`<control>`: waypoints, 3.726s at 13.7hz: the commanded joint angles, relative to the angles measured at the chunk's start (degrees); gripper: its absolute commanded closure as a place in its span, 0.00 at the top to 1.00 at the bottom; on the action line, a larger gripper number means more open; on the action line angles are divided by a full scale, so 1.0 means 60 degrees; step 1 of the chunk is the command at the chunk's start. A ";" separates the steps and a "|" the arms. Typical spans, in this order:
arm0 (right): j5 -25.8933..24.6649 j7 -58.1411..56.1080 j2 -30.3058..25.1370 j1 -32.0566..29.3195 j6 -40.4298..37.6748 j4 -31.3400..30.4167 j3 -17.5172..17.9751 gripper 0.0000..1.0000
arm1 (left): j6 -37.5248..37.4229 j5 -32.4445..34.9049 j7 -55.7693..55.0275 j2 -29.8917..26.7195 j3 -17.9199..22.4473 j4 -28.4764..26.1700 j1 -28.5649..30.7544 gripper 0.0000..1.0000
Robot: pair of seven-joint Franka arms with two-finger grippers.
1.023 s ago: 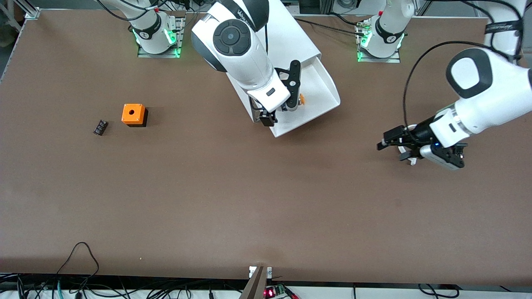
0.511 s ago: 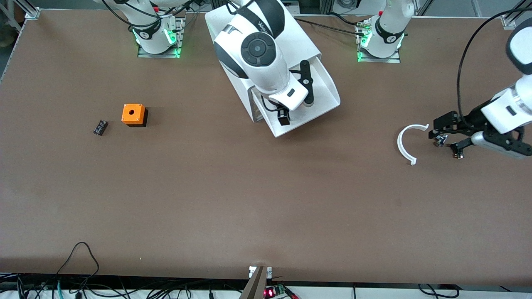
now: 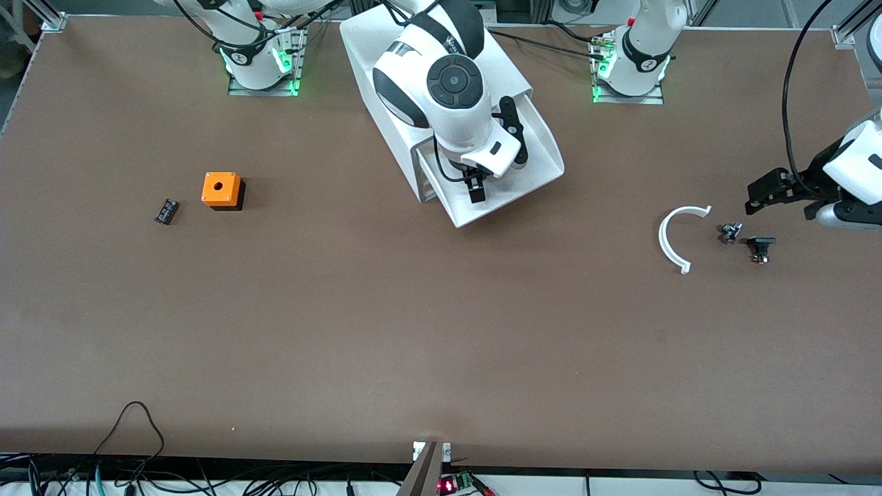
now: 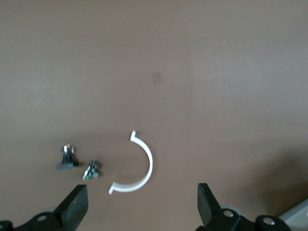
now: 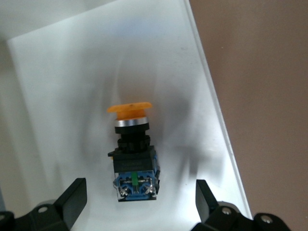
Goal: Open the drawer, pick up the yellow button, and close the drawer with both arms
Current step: 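Close the right gripper around the orange-capped push button, then lift the push button out of the drawer with the right gripper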
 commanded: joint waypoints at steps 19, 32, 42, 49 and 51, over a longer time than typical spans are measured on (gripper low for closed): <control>-0.0185 -0.0471 0.0518 0.0363 -0.0010 0.0461 -0.0064 0.43 | -0.1039 0.0700 -0.1689 -0.0569 0.0016 0.0299 -0.0075 1.00; -0.0639 0.1268 -0.0696 0.0320 0.0048 0.0431 -0.0034 0.20 | -0.1010 0.0700 -0.1689 -0.0539 0.0045 0.0328 -0.0090 1.00; -0.0536 0.6442 -0.2410 -0.1730 -0.0141 -0.1030 -0.0953 0.22 | 0.0730 0.0422 -0.4948 0.0367 -0.1432 -0.0476 -0.0441 1.00; -0.0668 1.0216 -0.2529 -0.2199 -0.1138 -0.1924 -0.2860 0.24 | 0.4359 0.0422 -0.8889 0.1027 -0.2707 -0.2598 -0.0952 1.00; -0.0668 1.0618 -0.2645 -0.2651 -0.1080 -0.2568 -0.3081 0.24 | 0.5606 0.0422 -1.0033 0.1276 -0.2811 -0.3214 -0.1362 1.00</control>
